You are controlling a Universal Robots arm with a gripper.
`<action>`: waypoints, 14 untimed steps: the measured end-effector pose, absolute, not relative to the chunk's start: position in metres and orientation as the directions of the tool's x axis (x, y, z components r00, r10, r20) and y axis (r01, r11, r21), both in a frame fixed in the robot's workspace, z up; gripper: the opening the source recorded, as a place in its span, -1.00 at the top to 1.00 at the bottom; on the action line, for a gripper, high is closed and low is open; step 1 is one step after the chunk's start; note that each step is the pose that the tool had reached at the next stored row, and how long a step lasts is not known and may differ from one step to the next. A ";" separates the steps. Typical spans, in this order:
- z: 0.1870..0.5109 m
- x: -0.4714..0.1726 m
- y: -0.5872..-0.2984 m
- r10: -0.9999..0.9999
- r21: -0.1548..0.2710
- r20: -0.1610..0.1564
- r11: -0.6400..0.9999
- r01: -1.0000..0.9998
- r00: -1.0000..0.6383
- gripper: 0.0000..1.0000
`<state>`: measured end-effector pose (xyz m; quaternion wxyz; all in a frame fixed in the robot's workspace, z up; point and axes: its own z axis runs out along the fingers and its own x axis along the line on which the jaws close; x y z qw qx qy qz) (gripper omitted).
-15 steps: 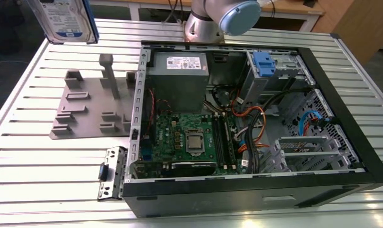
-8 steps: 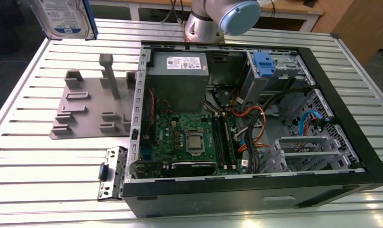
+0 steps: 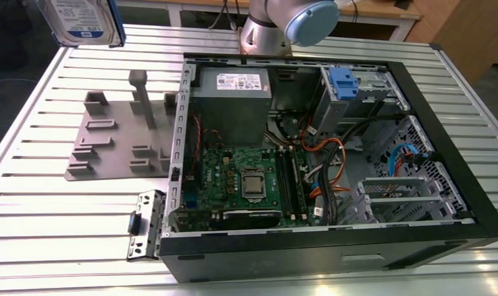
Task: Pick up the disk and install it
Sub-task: 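Pick up the disk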
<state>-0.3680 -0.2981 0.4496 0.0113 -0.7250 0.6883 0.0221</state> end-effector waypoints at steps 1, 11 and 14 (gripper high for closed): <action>0.451 -0.368 -0.298 -0.998 0.014 -0.048 -0.052 -0.999 0.051 0.28; 0.463 -0.368 -0.298 -0.998 0.014 -0.048 -0.052 -0.999 0.051 0.28; 0.466 -0.368 -0.298 -0.998 0.014 -0.048 -0.052 -0.999 0.051 0.28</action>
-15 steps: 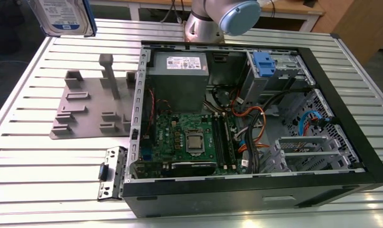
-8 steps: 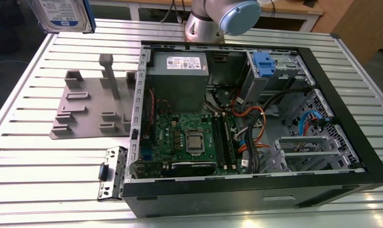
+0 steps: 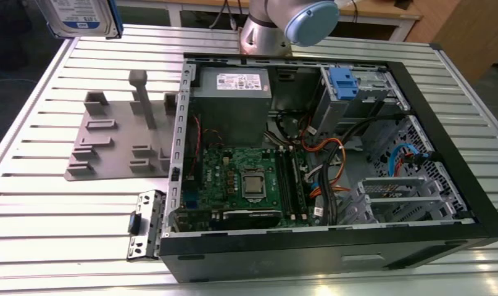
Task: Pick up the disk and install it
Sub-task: 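Pick up the disk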
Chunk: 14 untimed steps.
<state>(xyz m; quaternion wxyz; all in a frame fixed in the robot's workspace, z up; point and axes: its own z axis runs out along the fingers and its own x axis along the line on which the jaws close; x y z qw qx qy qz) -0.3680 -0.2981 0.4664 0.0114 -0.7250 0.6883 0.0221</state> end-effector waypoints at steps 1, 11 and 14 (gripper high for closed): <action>0.468 -0.368 -0.298 -0.998 0.014 -0.048 -0.052 -0.999 0.051 0.28; 0.478 -0.368 -0.298 -0.998 0.014 -0.048 -0.052 -0.999 0.051 0.28; 0.482 -0.368 -0.298 -0.998 0.014 -0.048 -0.052 -0.999 0.051 0.28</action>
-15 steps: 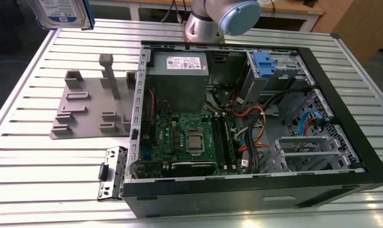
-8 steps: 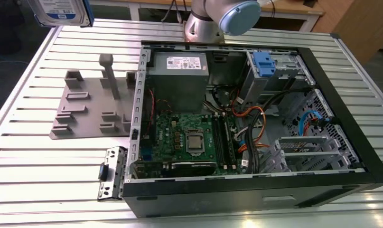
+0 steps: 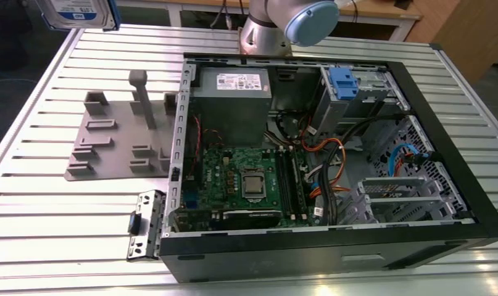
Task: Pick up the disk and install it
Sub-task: 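Pick up the disk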
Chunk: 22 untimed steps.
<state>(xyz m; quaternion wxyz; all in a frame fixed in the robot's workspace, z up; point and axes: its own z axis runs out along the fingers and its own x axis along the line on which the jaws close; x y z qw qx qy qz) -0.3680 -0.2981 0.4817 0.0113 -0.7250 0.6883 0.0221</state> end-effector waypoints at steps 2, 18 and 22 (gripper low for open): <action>0.484 -0.368 -0.298 -0.998 0.014 -0.048 -0.052 -0.999 0.051 0.28; 0.494 -0.368 -0.298 -0.998 0.014 -0.048 -0.052 -0.999 0.051 0.28; 0.494 -0.366 -0.299 -0.998 0.014 -0.046 -0.052 -0.999 0.051 0.28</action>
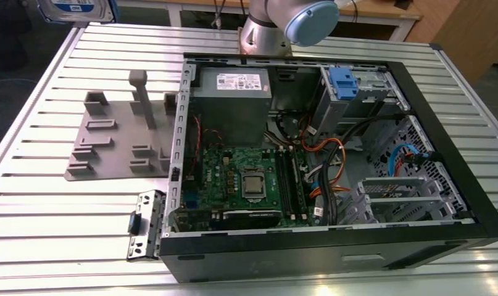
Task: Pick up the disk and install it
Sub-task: 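Pick up the disk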
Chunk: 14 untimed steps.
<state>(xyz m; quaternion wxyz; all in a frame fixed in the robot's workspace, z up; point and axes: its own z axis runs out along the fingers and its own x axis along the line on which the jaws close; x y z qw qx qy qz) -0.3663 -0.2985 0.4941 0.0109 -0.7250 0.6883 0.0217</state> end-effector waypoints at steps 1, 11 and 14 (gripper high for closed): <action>0.494 -0.365 -0.299 -0.998 0.014 -0.046 -0.052 -0.999 0.051 0.28; 0.494 -0.351 -0.301 -0.998 0.014 -0.043 -0.052 -0.999 0.051 0.28; 0.493 -0.345 -0.302 -0.998 0.015 -0.042 -0.052 -0.999 0.051 0.28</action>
